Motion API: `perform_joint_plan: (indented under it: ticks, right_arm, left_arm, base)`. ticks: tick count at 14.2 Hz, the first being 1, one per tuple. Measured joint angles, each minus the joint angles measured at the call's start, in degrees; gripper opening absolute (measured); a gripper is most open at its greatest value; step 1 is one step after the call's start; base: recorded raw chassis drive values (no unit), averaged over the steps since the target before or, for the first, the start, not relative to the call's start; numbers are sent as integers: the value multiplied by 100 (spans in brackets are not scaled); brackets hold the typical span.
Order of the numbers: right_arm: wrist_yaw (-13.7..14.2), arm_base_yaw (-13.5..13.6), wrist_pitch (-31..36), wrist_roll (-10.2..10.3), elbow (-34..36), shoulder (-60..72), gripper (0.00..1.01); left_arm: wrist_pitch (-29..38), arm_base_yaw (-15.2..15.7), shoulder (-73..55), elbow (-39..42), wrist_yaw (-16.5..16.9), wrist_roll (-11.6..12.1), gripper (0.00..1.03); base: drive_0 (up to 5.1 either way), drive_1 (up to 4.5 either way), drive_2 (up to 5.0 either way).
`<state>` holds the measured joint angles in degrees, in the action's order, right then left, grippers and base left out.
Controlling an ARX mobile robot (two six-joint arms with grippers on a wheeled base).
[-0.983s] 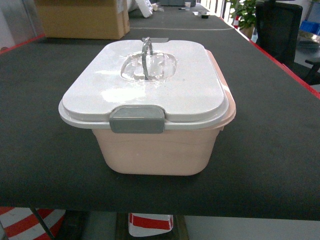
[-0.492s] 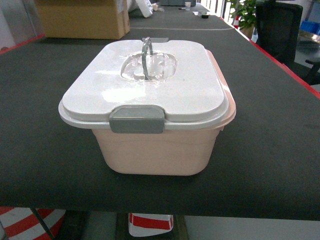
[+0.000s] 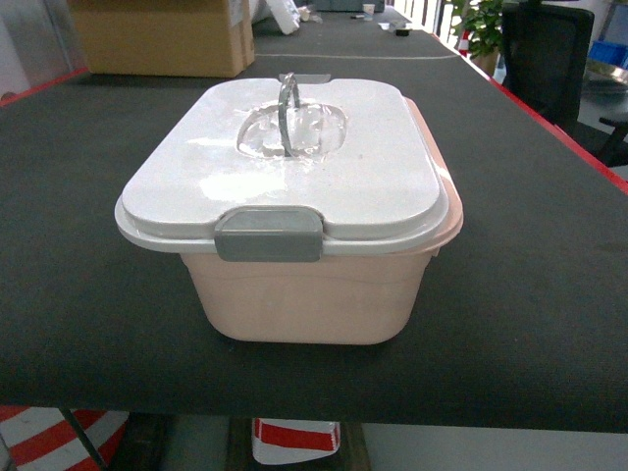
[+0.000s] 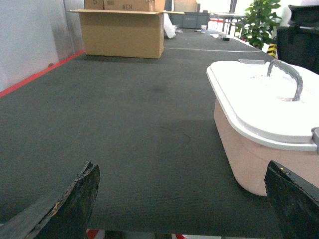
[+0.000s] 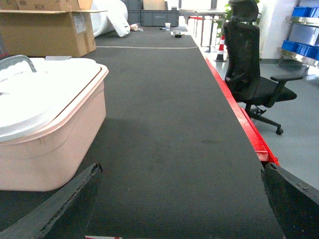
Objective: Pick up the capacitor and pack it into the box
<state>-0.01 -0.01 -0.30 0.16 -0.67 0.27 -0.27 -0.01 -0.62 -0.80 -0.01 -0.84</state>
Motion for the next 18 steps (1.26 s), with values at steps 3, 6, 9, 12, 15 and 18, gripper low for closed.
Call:
perform_joint_plan:
  ticks: [3, 6, 9, 12, 15, 18]
  right_arm:
    - [0, 0, 0, -2, 0, 0, 98]
    - [-2, 0, 0, 0, 0, 0, 98]
    - [0, 0, 0, -2, 0, 0, 98]
    - [0, 0, 0, -2, 0, 0, 98]
    - [0, 0, 0, -2, 0, 0, 98]
    - [0, 0, 0, 0, 0, 0, 98]
  left_arm:
    - [0, 0, 0, 0, 0, 0, 98]
    - [2, 0, 0, 0, 0, 0, 98]
    - [2, 0, 0, 0, 0, 0, 98]
    - [2, 0, 0, 0, 0, 0, 98]
    - [2, 0, 0, 0, 0, 0, 98]
    - [0, 0, 0, 0, 0, 0, 98]
  base:
    - [0, 0, 0]
    - [0, 0, 0]
    - [0, 0, 0]
    - [0, 0, 0]
    - [0, 0, 0]
    - [0, 0, 0]
